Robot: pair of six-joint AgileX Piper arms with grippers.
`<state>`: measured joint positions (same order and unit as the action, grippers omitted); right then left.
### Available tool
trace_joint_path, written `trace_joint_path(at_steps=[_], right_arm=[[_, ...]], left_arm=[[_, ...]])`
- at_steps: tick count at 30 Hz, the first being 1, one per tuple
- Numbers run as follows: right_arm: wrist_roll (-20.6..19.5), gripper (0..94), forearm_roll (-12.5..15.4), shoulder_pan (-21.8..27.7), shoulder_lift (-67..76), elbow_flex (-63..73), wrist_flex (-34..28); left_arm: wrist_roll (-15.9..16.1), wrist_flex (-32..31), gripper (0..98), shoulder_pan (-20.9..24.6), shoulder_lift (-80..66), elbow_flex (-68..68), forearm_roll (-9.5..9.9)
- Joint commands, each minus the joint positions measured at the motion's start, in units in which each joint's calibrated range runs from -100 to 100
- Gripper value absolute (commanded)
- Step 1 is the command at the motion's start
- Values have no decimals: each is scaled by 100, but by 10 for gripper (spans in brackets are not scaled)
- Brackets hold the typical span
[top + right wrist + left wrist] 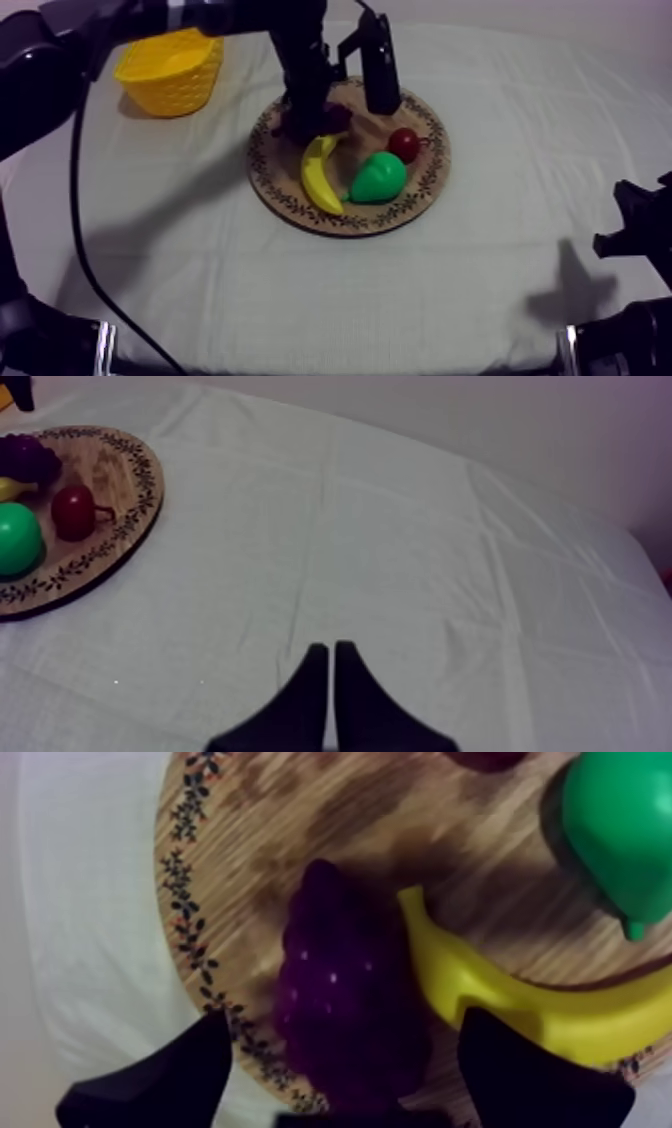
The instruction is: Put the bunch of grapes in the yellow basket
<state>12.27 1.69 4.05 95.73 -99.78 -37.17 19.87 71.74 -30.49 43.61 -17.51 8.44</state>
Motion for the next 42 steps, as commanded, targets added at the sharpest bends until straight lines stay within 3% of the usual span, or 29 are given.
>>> trace_joint_path(at_steps=[1, 23, 37, 42], right_arm=[[1, 5, -1, 1, 2, 1, -1], [0, 5, -1, 1, 2, 1, -1], [1, 5, -1, 1, 2, 1, -1], [1, 5, -1, 1, 2, 1, -1]], left_arm=[[-8, 9, 841, -2, 132, -72, -7], [-82, -22, 786, 134, 781, -367, -28], [-175, -250, 508, 37, 591, -224, -71], [-208, -343, 461, 35, 470, -94, -68]])
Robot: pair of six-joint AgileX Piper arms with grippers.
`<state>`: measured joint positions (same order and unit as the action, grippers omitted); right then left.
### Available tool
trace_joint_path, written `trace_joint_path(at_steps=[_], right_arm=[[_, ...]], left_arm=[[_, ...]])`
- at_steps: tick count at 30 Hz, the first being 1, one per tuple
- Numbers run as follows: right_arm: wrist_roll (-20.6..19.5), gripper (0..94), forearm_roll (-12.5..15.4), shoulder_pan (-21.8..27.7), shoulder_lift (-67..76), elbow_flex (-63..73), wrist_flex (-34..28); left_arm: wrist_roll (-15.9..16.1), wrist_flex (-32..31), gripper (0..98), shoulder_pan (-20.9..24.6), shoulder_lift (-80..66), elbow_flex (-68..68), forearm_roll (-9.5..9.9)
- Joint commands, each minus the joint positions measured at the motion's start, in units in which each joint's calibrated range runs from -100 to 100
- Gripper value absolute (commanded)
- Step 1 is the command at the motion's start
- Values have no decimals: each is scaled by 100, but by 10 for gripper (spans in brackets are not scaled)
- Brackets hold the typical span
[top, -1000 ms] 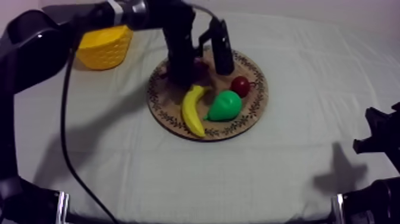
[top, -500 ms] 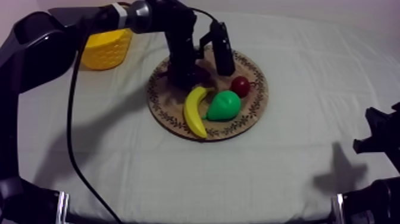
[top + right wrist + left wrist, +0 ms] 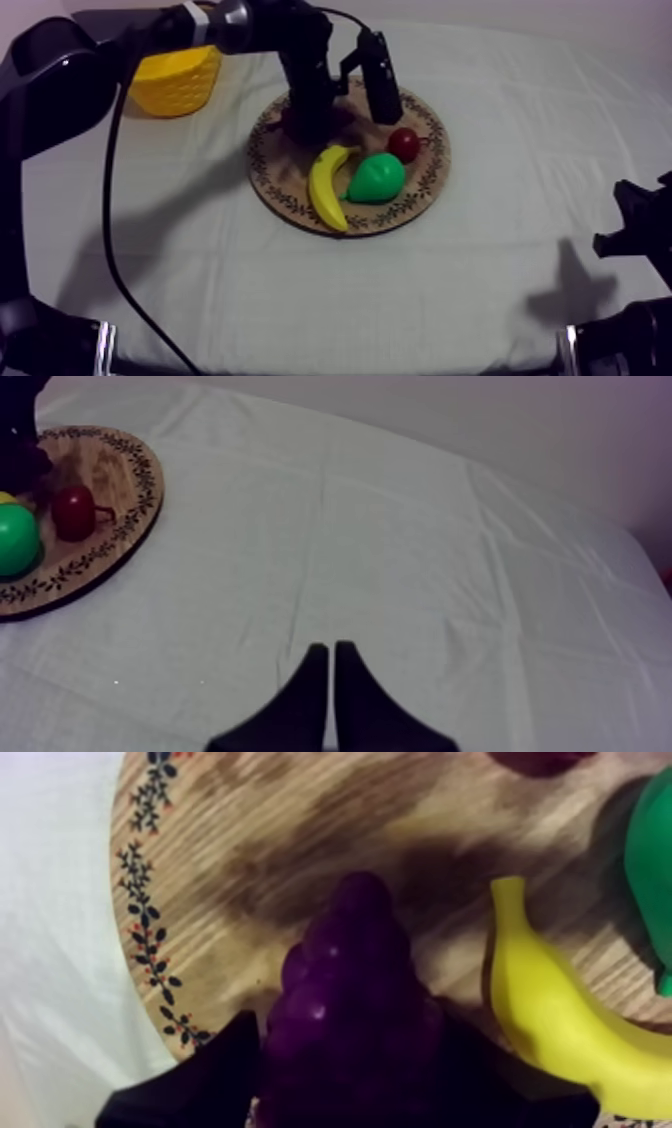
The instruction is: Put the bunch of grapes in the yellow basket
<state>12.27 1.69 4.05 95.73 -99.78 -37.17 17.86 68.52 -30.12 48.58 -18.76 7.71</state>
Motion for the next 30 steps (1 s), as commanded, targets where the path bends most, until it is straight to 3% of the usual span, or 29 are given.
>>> trace_joint_path(at_steps=[1, 16, 30], right_arm=[[1, 5, -1, 1, 2, 1, 0], [1, 5, -1, 1, 2, 1, 0], [1, 5, -1, 1, 2, 1, 0]], left_arm=[[-16, -40, 457, -2, -69, 69, 8], [-186, -404, 442, -123, -1560, 1020, -1], [-667, -631, 448, -712, -3404, 2341, 10]])
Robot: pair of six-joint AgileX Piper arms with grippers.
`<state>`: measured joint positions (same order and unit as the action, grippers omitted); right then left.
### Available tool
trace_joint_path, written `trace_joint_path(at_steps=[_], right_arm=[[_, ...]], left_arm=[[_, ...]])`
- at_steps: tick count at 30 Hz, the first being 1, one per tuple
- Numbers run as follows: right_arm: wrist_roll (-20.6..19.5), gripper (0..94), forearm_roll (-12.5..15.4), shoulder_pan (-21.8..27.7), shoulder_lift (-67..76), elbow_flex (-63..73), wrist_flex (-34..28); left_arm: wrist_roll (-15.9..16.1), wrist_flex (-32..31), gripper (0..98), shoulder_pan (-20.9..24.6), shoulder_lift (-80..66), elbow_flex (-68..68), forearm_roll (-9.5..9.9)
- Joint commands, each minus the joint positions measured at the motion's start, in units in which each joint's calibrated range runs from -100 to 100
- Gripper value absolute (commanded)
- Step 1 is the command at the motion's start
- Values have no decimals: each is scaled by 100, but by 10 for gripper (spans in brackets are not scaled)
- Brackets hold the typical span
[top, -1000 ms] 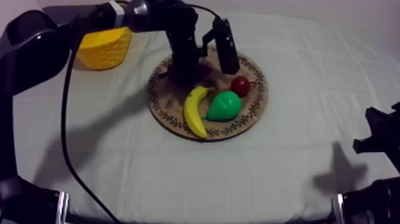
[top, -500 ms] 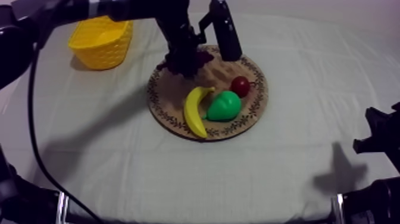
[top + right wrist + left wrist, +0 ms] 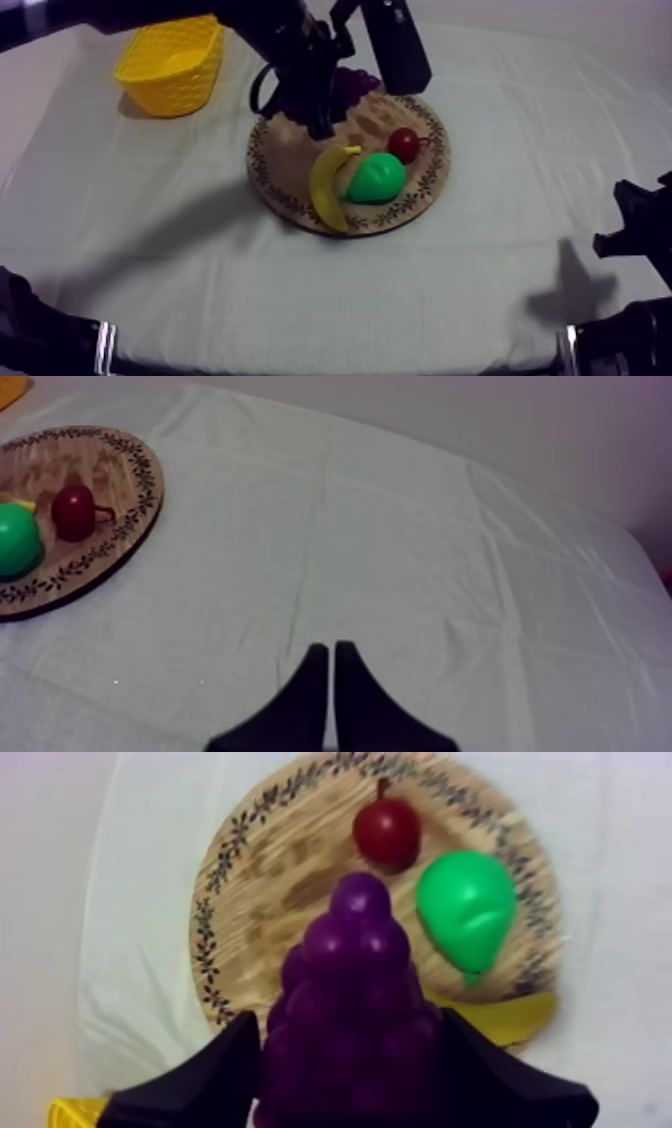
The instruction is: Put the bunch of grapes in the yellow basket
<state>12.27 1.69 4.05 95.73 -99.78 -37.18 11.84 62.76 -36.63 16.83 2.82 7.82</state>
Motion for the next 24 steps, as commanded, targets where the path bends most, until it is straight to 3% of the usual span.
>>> trace_joint_path(at_steps=[1, 11, 24], right_arm=[[1, 5, -1, 1, 2, 1, 0], [1, 5, -1, 1, 2, 1, 0], [1, 5, -1, 1, 2, 1, 0]], left_arm=[[-111, -121, 448, -110, -343, 311, -3], [-639, -249, 435, -260, -1270, 651, 67], [-1062, 208, 425, 694, -1897, 326, -40]])
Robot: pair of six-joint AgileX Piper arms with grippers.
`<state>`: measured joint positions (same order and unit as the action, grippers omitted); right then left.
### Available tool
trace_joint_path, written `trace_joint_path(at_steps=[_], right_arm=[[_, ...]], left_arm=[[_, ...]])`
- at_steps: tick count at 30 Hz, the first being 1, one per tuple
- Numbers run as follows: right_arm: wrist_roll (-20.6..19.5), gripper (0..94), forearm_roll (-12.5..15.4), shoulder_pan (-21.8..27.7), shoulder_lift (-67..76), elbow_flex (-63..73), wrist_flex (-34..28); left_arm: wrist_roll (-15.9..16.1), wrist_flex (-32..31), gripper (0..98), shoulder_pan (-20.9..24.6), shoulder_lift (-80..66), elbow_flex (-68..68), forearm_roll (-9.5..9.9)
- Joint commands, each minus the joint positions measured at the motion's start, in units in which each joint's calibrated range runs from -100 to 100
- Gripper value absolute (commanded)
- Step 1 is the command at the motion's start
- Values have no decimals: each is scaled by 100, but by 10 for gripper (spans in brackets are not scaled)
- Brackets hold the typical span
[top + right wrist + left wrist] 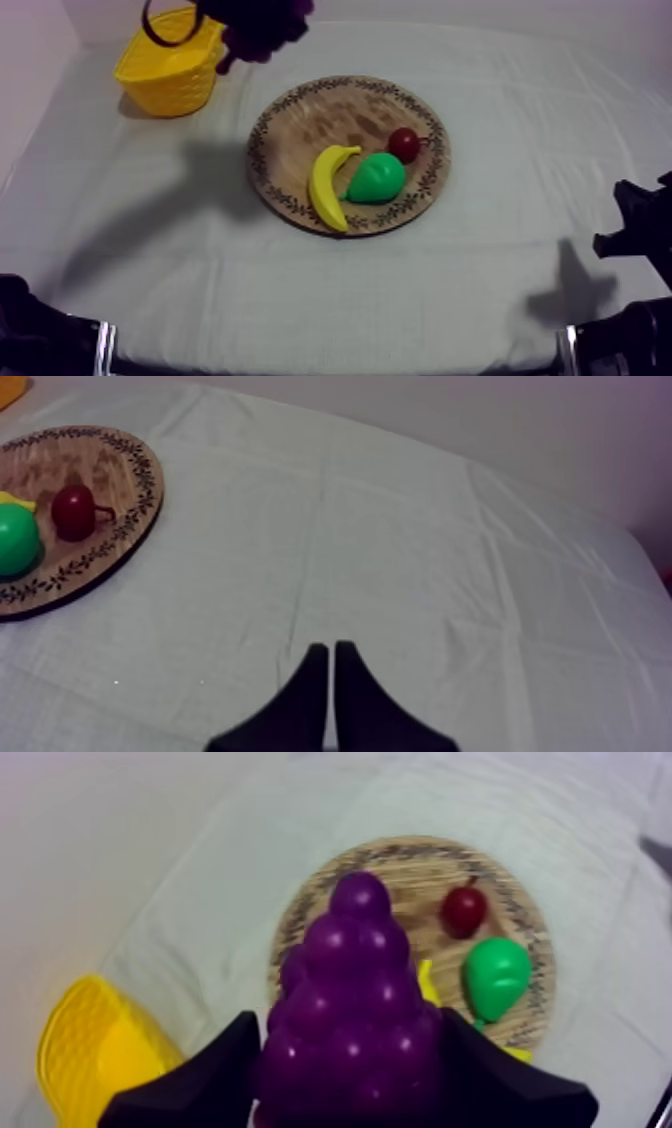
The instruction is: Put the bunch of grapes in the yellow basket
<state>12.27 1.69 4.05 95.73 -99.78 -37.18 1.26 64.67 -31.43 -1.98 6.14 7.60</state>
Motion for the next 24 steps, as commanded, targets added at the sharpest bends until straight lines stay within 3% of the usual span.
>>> trace_joint_path(at_steps=[1, 16, 24], right_arm=[[1, 5, -1, 1, 2, 1, 0], [1, 5, -1, 1, 2, 1, 0], [1, 5, -1, 1, 2, 1, 0]], left_arm=[[-16, 58, 425, 271, -43, -7, -40], [-42, 267, 457, 1655, -60, 489, -350], [-3, 267, 457, 2129, 360, 169, -421]])
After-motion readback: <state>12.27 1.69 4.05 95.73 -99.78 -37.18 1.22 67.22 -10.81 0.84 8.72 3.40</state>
